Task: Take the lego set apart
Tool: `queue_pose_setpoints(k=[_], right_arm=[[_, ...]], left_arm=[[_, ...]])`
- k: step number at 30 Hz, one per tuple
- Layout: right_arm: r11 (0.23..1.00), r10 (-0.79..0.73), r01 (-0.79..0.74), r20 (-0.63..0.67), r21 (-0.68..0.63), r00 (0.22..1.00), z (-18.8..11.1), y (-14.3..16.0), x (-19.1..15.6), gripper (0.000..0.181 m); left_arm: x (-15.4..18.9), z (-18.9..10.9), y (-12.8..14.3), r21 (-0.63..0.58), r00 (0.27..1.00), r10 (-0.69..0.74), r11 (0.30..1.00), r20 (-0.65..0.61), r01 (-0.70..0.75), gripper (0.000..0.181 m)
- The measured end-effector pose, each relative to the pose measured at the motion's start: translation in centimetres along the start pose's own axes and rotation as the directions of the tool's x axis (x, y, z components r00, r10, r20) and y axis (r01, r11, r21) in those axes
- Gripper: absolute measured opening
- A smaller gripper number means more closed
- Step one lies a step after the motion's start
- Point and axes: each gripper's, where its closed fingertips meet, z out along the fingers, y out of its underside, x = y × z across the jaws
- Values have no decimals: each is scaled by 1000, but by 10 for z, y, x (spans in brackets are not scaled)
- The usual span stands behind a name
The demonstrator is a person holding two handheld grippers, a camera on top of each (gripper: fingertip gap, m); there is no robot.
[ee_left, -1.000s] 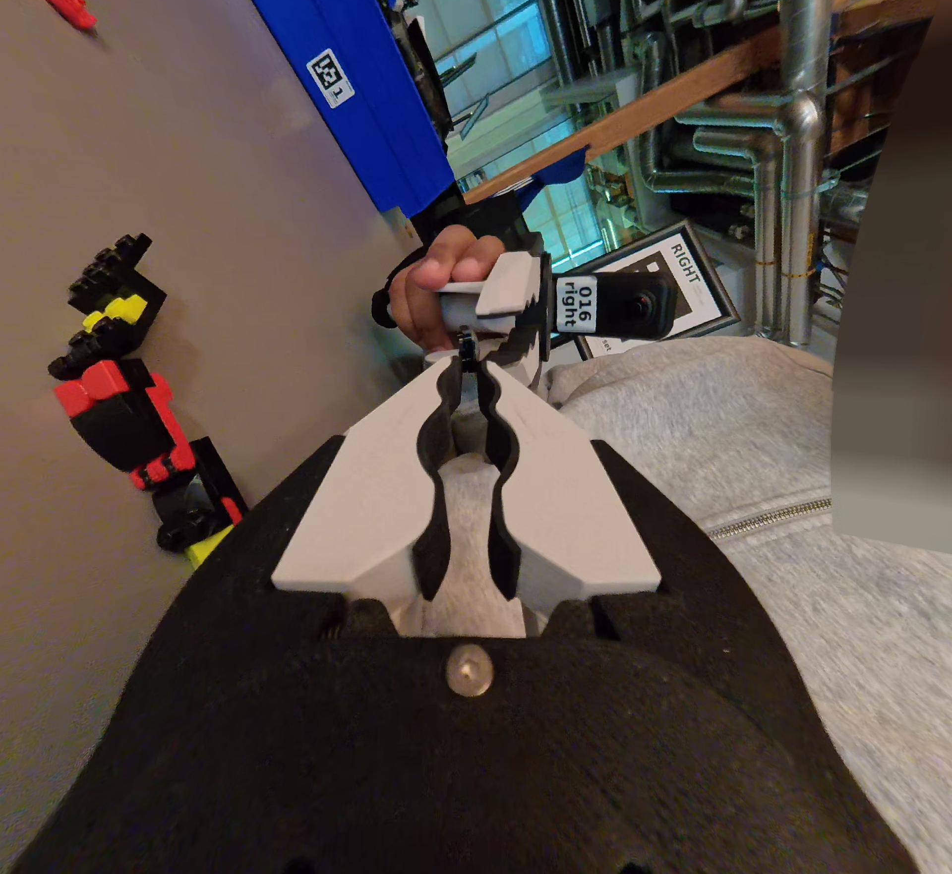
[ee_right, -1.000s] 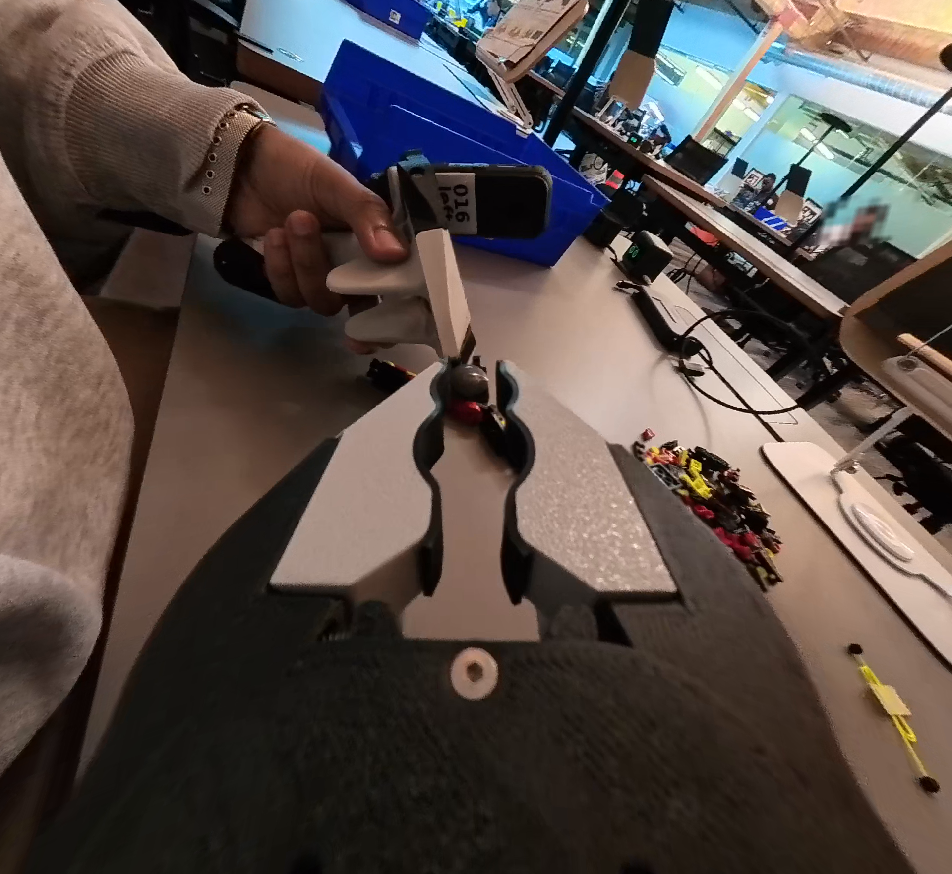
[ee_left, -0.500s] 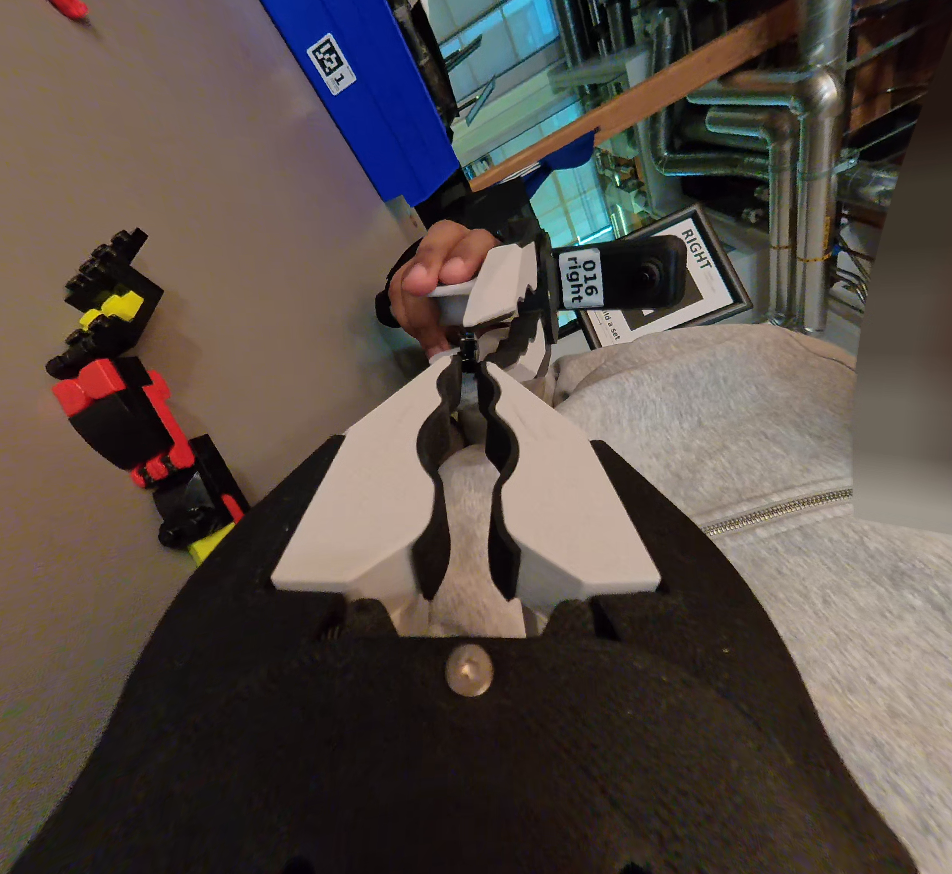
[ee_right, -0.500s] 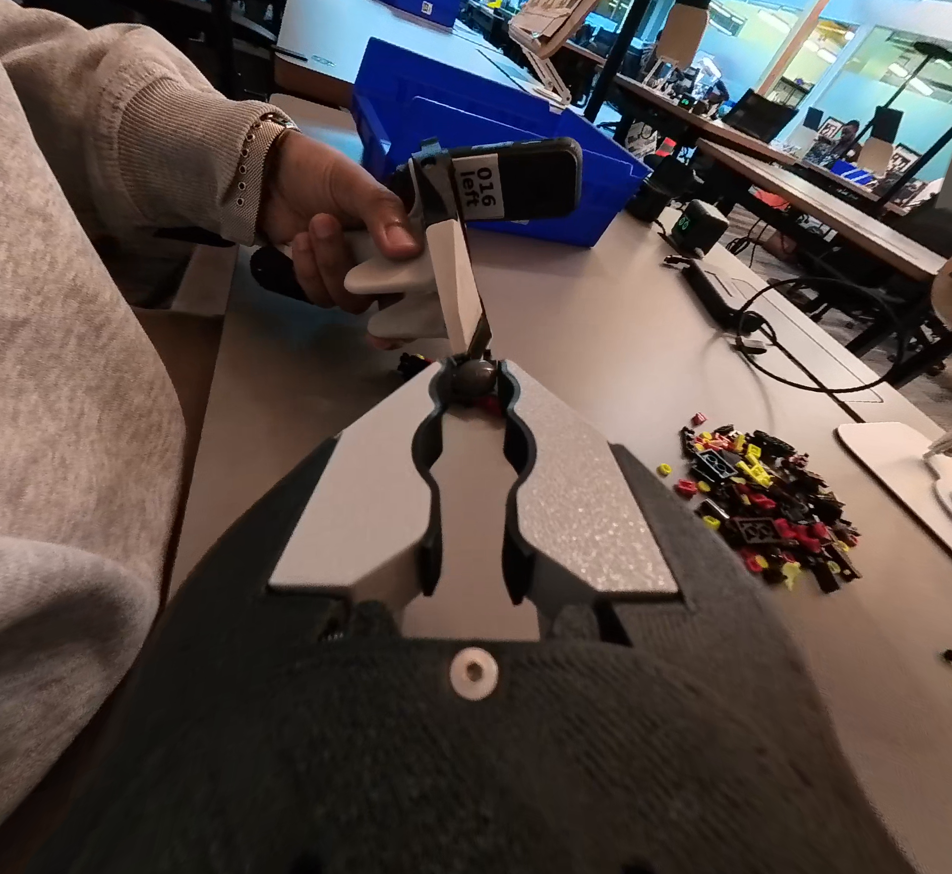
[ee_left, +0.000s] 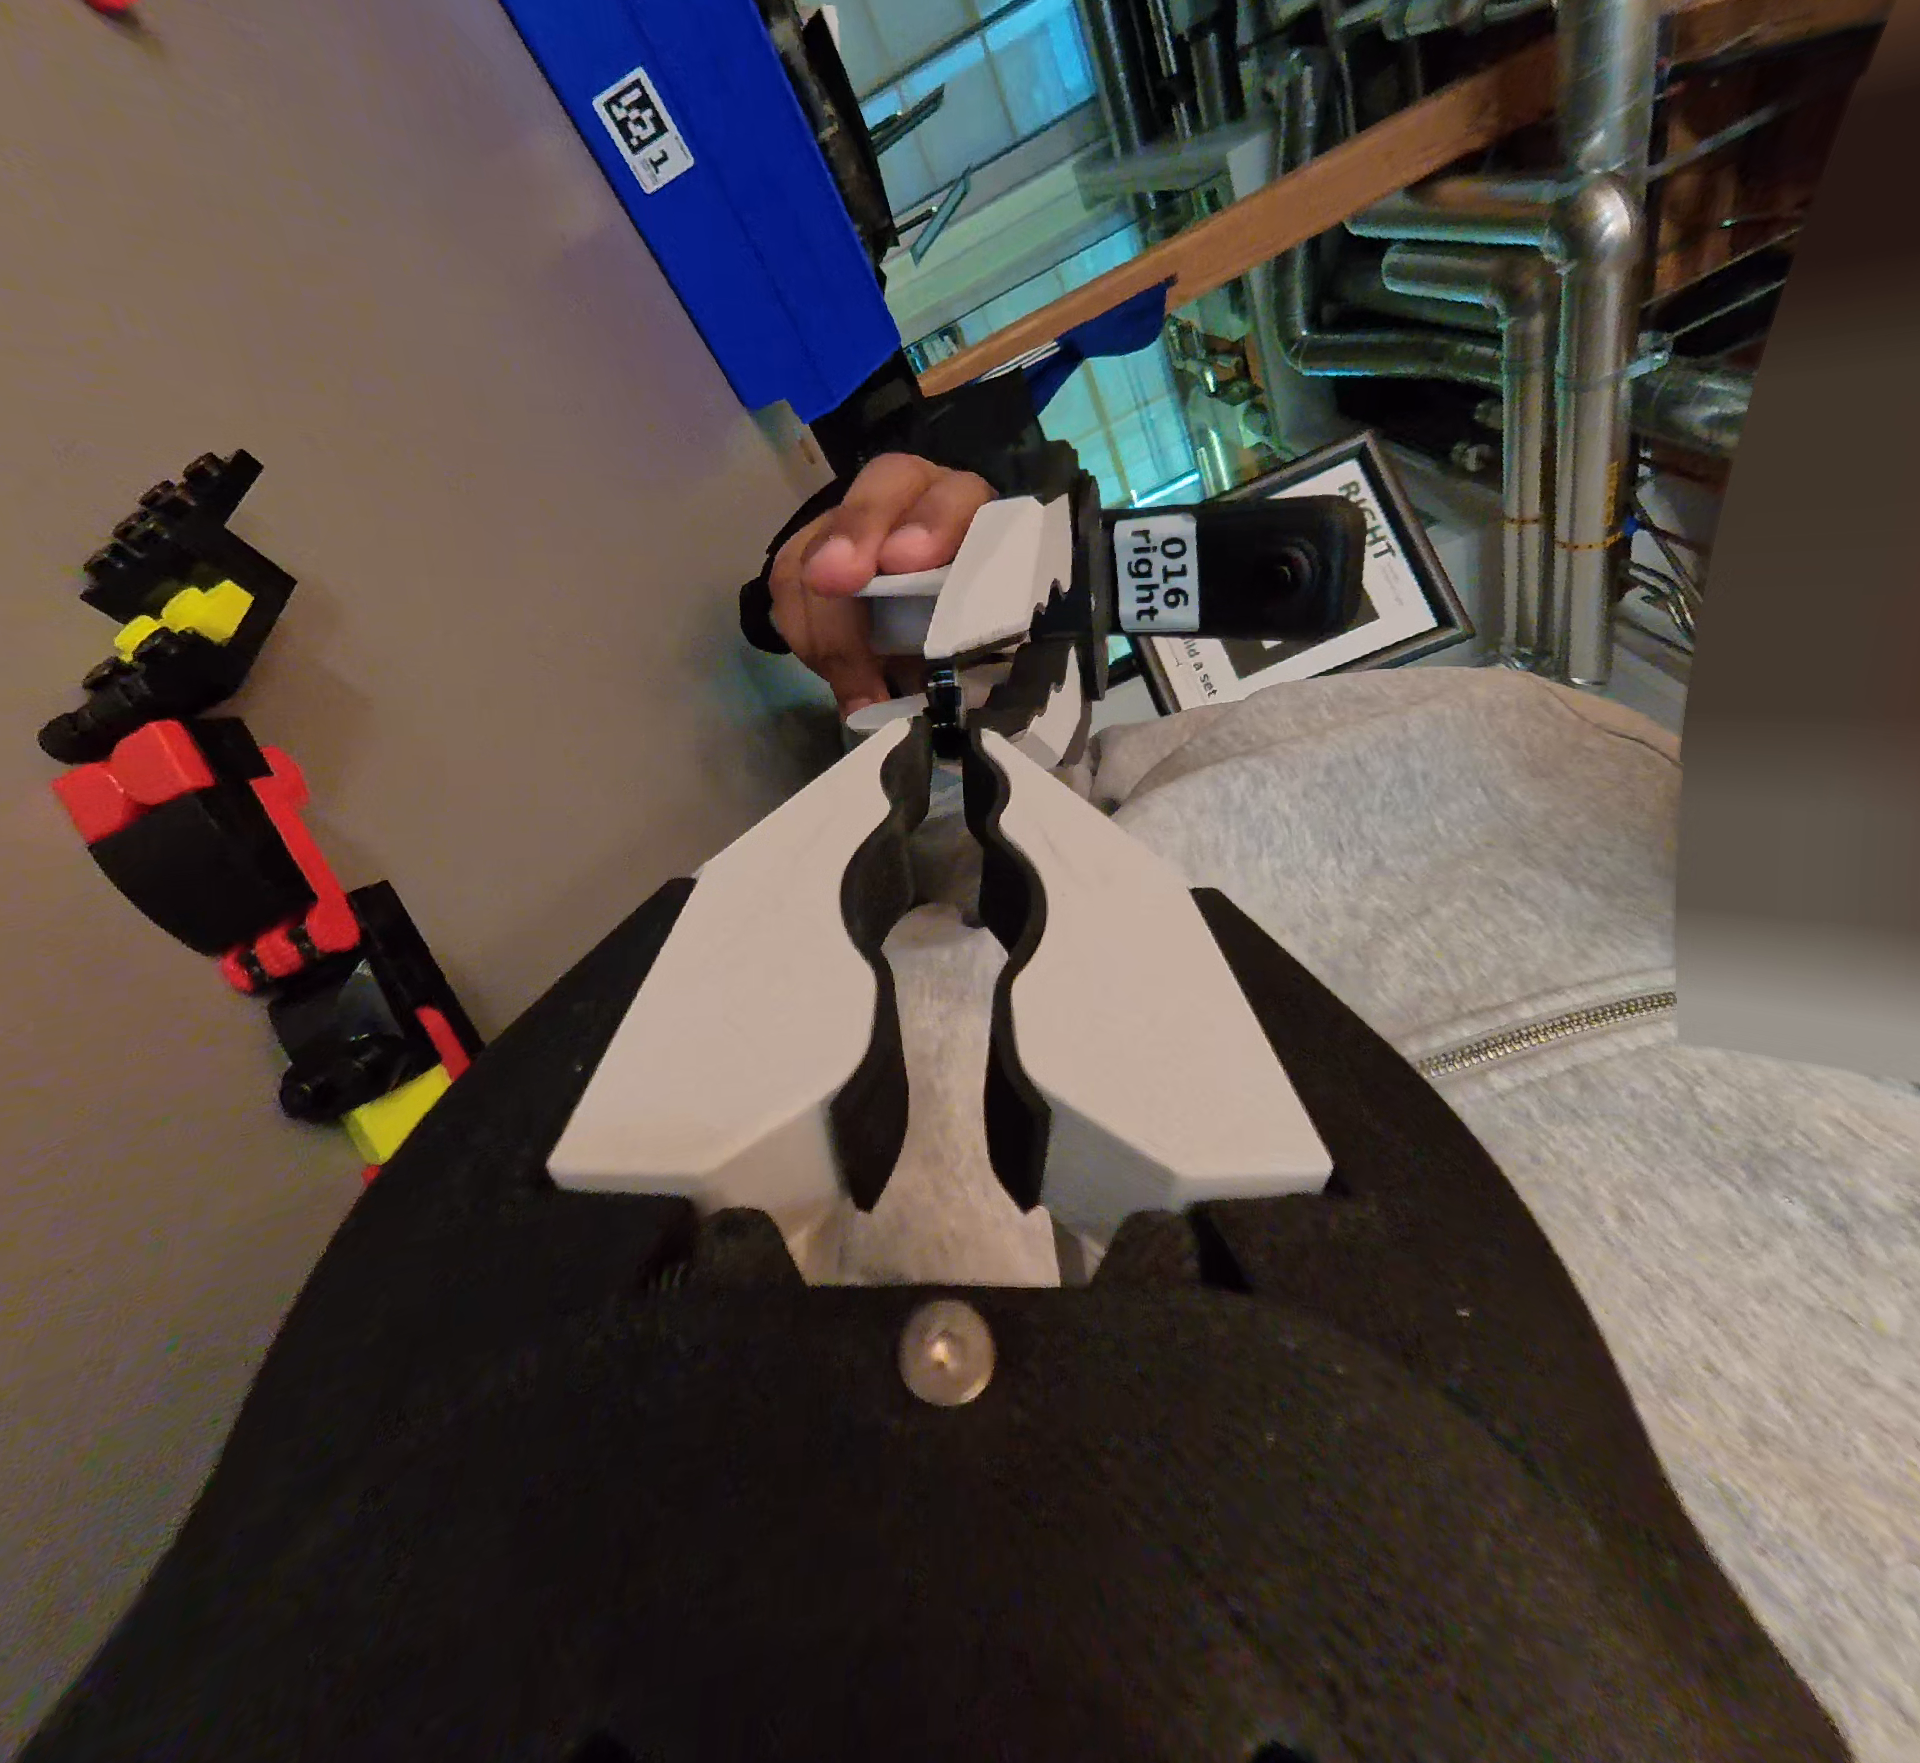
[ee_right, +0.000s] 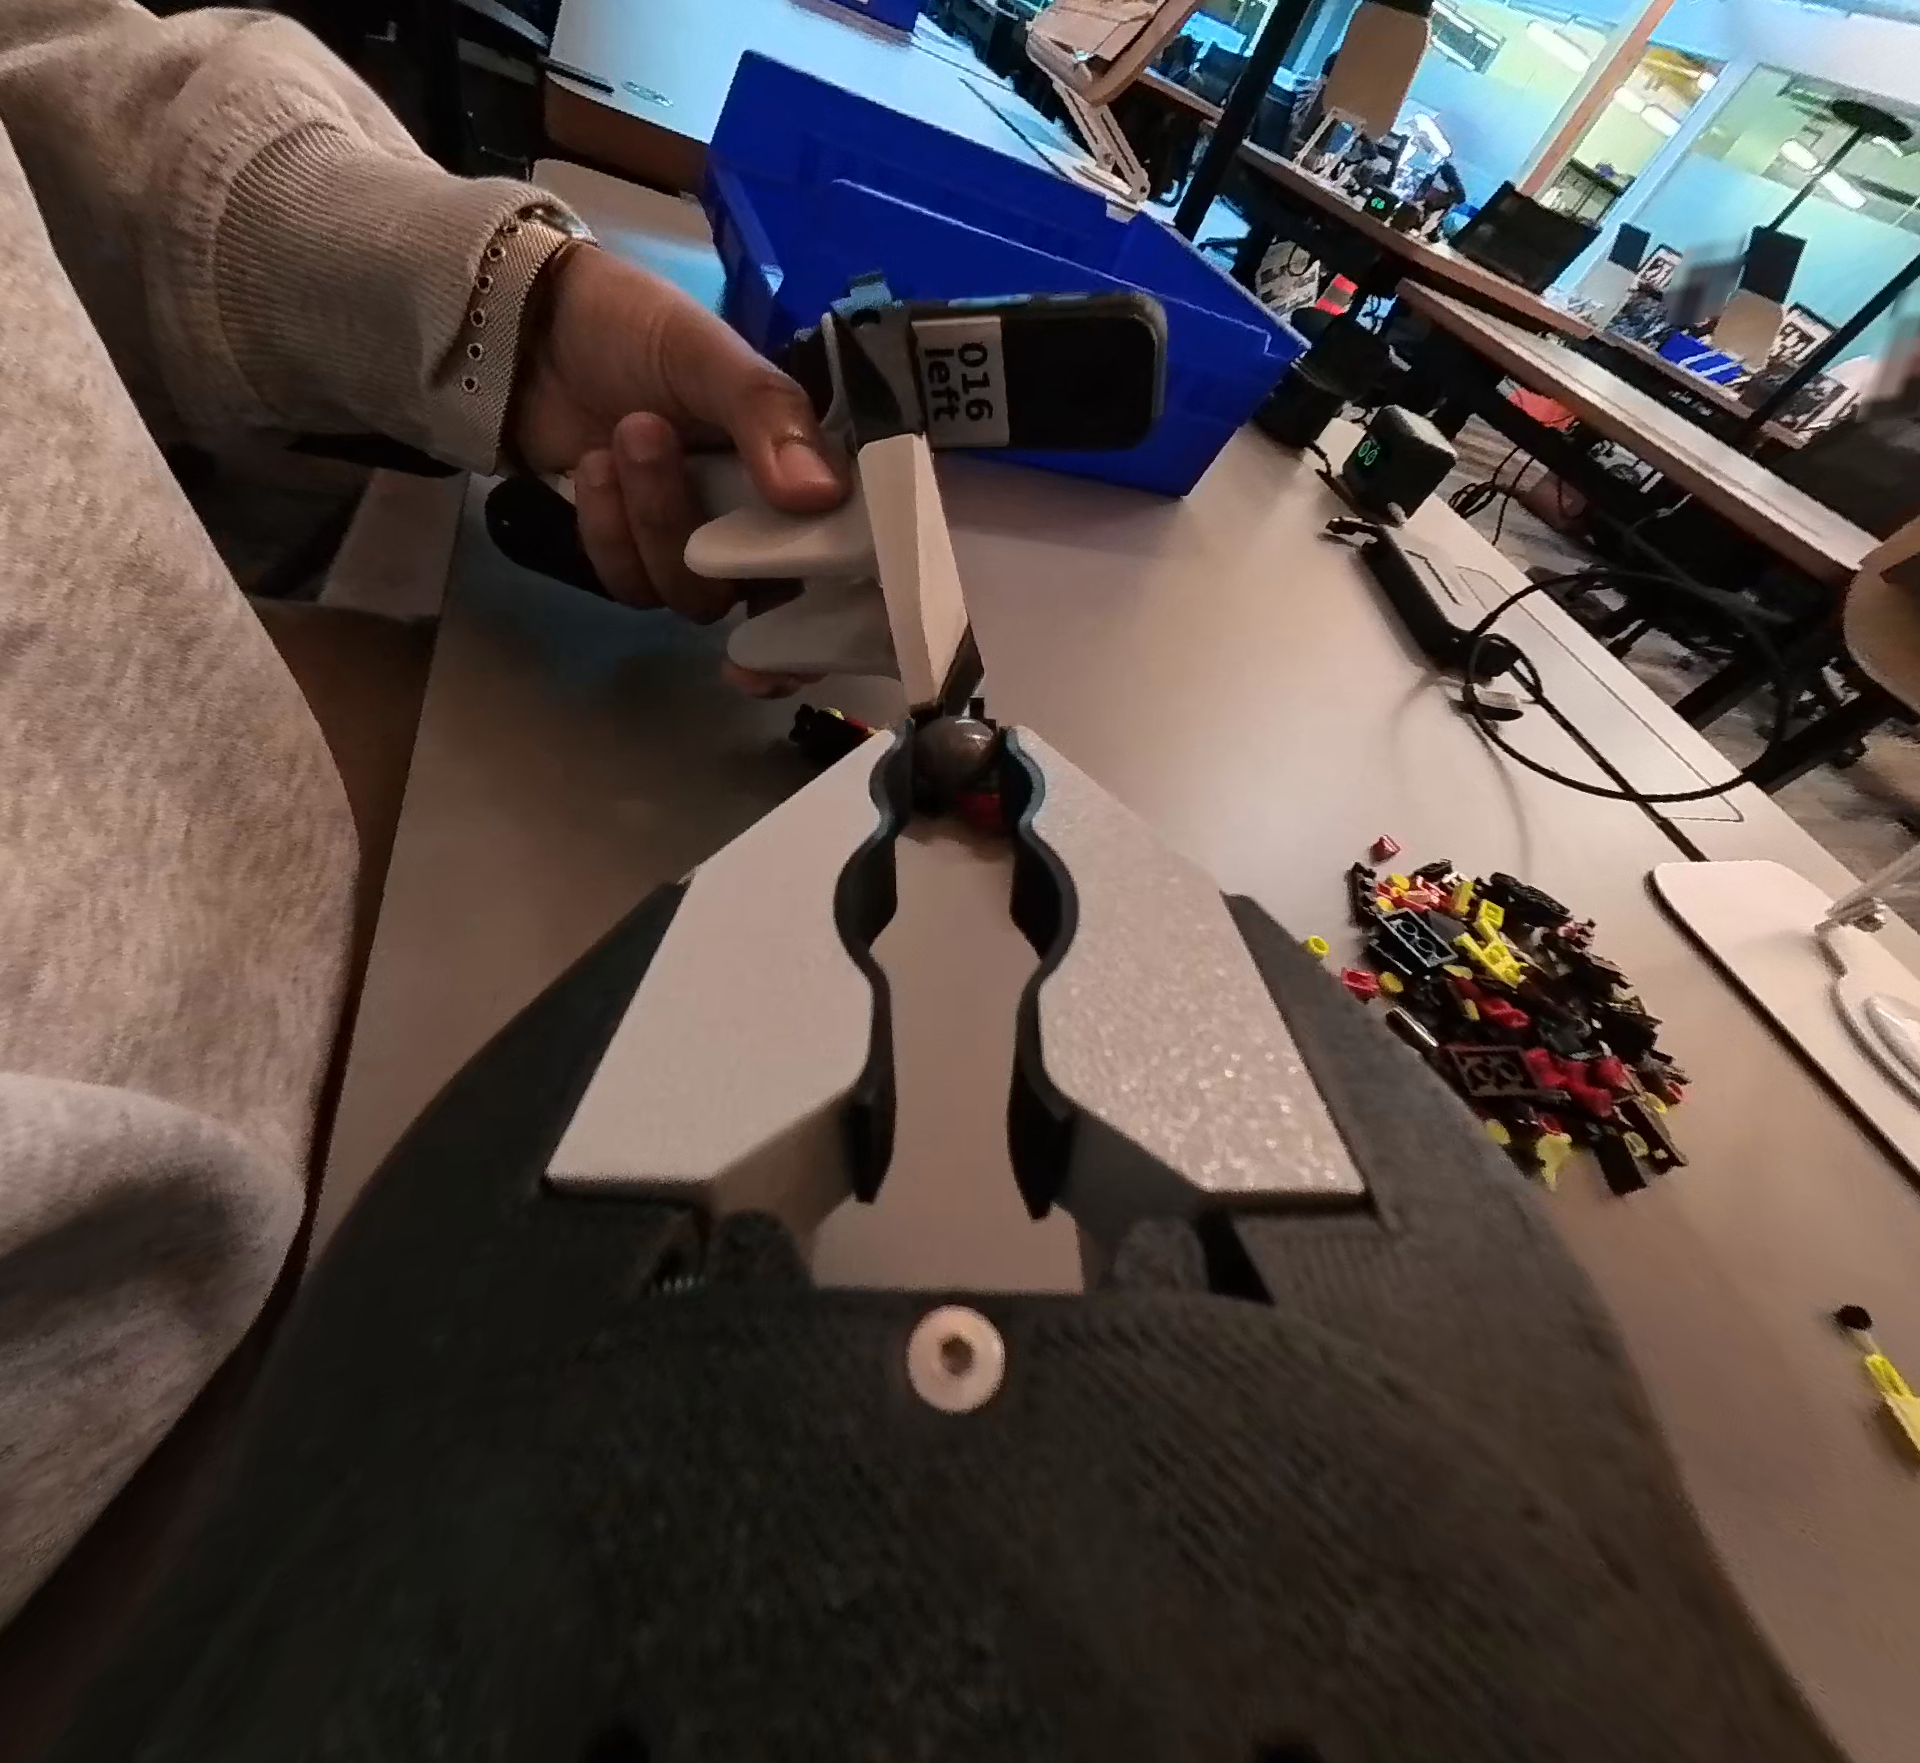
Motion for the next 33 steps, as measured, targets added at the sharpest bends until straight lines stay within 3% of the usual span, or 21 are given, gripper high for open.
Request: queue_pose_setpoints(k=[15, 16, 17, 18, 19, 20, 21, 22, 25, 29, 33], right_arm=[[1000, -29, 28, -56, -14, 998, -2, -5, 7, 11], [1000, -8, 9, -41, 18, 999, -8, -12, 3, 0], [983, 64, -62, -7, 173, 998, -16, -43, 0, 0], [926, 175, -192, 80, 324, 981, -25, -73, -2, 0], [929, 154, -163, 56, 332, 987, -24, -78, -1, 0], [980, 9, 1, -53, 200, 999, -16, -61, 3, 0], [992, -64, 74, -103, 103, 993, -13, -45, 8, 0], [995, -10, 21, -105, 102, 994, -12, -36, 14, 0], [966, 185, -164, -90, 200, 979, -20, -34, 32, 0], [972, 204, -177, -178, 153, 963, -25, -16, 52, 0], [934, 319, -260, -244, 244, 916, -46, -8, 84, 0]], left_arm=[[-1, 3, -7, 51, 1000, -9, 999, 21, 8, 3], [-2, 3, -7, 48, 1000, -7, 999, 29, 5, 3], [-34, -2, -7, 42, 971, 35, 998, 236, -46, 0], [-52, -10, -7, 21, 936, 81, 995, 343, -94, 0], [-29, -6, -10, 47, 979, 35, 998, 202, -45, 0], [-4, -2, -13, 65, 994, 35, 997, 104, -42, 0], [-1, 1, -9, 18, 971, 145, 988, 188, -151, 0], [-2, 5, -7, -8, 944, 211, 976, 253, -216, 0], [-9, 13, -3, -16, 950, 186, 982, 252, -188, 0], [-7, 7, -9, 16, 953, 181, 982, 244, -191, 0], [-11, 0, -18, 62, 944, 194, 974, 268, -218, 0]])
